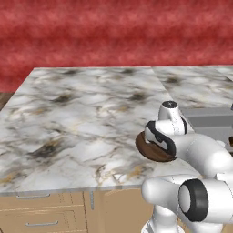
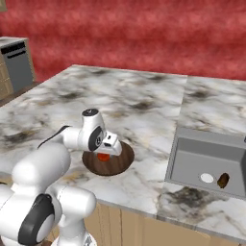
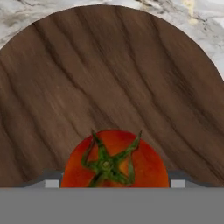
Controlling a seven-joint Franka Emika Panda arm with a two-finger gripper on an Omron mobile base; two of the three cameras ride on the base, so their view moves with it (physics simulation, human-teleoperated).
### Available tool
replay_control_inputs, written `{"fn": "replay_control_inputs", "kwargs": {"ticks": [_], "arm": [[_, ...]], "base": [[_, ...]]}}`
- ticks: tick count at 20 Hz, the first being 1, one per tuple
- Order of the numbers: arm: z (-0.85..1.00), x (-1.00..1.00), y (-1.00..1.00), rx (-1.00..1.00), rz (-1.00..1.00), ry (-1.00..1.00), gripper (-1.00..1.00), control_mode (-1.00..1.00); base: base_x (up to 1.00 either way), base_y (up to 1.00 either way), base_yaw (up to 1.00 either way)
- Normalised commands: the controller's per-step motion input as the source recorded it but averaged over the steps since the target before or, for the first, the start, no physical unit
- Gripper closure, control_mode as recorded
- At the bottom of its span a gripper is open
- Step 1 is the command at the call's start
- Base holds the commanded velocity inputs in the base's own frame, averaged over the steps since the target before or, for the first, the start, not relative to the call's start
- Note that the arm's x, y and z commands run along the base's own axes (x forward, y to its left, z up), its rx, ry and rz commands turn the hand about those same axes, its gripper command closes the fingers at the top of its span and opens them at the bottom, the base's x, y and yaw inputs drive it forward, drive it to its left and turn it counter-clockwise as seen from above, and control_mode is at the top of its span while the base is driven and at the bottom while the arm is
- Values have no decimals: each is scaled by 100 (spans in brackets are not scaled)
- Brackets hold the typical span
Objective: Pick the tomatos from the cabinet and place them in one bowl. Pick the sweet potato from the sink and place it in the other bowl.
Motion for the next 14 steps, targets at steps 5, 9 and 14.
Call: {"fn": "replay_control_inputs", "kwargs": {"ticks": [5, 9, 14], "arm": [[-2, 1, 0, 0, 0, 0, -100, -100], [5, 0, -1, 0, 0, -1, -100, -100], [12, -4, -2, 0, -3, -1, -100, -100]], "base": [[0, 0, 0], [0, 0, 0], [0, 0, 0]]}}
